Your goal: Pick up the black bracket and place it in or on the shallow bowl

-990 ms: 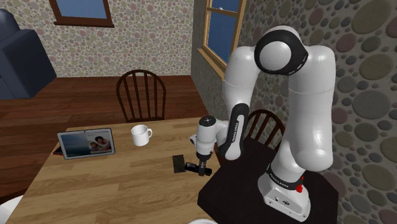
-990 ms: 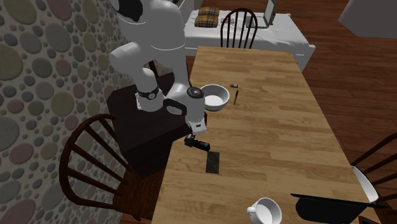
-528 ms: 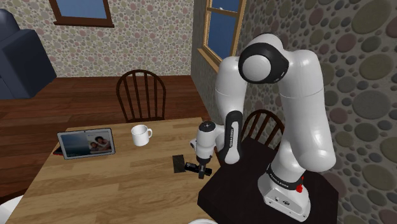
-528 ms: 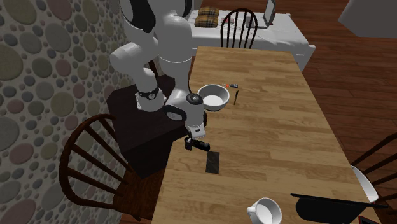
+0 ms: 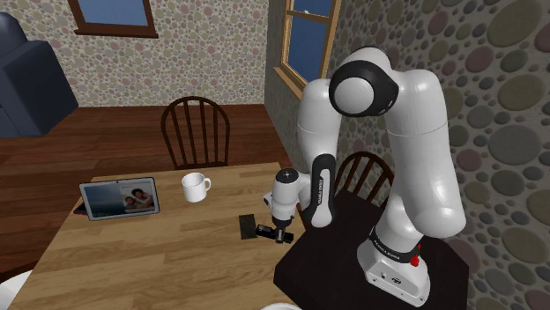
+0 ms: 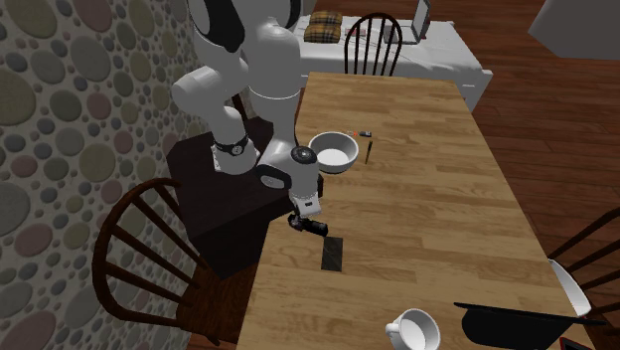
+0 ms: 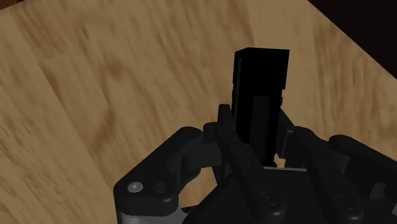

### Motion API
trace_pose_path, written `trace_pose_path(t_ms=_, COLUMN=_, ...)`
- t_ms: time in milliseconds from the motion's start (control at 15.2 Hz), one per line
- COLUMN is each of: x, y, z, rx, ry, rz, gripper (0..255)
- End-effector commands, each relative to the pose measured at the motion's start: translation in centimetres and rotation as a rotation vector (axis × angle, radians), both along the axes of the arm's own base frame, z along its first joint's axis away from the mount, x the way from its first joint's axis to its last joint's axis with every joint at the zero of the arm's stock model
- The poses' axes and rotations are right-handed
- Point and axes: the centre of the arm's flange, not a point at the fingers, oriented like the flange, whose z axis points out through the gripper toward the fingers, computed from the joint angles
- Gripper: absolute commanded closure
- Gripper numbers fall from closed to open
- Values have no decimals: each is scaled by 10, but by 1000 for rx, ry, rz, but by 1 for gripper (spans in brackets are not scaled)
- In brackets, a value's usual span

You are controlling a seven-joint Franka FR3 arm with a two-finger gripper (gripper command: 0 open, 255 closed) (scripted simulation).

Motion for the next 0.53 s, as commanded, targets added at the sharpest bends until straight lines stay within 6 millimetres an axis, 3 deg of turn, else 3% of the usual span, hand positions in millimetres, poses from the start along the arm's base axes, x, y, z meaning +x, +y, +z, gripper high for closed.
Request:
trace_pose_path(t_ms=0, x=0, y=0, z=0, rx=0, ry=0, rz=0, gripper=255)
trace_pose_path(t_ms=462, x=0, y=0, z=0, rx=0, ry=0, rz=0, gripper=255)
